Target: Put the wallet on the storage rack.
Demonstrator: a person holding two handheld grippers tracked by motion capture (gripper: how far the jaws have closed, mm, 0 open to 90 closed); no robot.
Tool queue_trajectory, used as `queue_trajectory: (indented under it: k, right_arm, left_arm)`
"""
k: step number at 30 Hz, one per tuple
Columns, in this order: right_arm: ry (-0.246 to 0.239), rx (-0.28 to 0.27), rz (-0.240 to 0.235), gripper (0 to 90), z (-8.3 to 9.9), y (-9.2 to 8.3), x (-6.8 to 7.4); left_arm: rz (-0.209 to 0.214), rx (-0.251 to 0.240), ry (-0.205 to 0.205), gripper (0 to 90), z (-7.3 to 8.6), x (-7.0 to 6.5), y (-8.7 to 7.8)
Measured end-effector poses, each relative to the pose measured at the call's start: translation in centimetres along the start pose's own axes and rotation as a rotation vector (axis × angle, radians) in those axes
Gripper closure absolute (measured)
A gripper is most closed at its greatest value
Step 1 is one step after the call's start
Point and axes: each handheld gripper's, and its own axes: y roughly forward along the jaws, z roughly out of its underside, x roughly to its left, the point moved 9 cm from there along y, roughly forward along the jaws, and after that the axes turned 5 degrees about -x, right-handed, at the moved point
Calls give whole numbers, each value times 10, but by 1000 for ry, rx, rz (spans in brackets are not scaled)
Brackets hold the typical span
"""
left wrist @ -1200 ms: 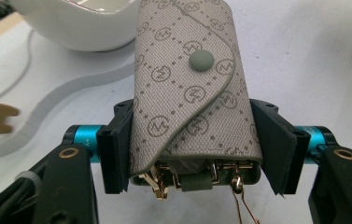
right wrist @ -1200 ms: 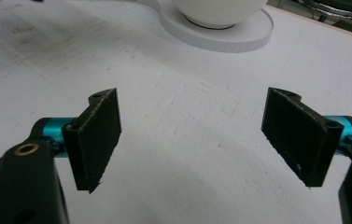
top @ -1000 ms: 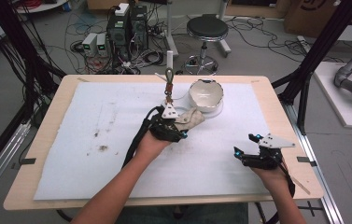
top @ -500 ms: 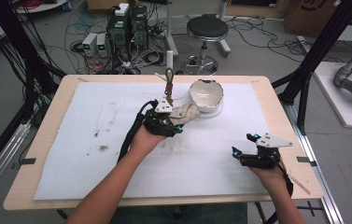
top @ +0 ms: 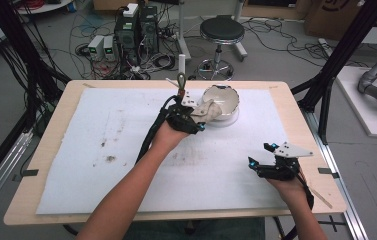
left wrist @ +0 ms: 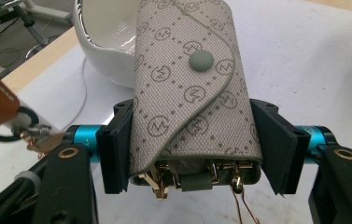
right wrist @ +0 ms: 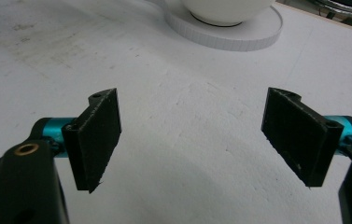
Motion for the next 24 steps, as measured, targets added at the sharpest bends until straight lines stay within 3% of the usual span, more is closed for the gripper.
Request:
queue_trajectory:
  k: [14,24]
  right_arm:
    - [5,5,-4,203,2,2,-1]
    - [11,3,-3,203,2,4,-3]
  left_arm:
    - [-41,65,24,361,-29,10,43]
    - [-34,76,-6,358,-32,12,63]
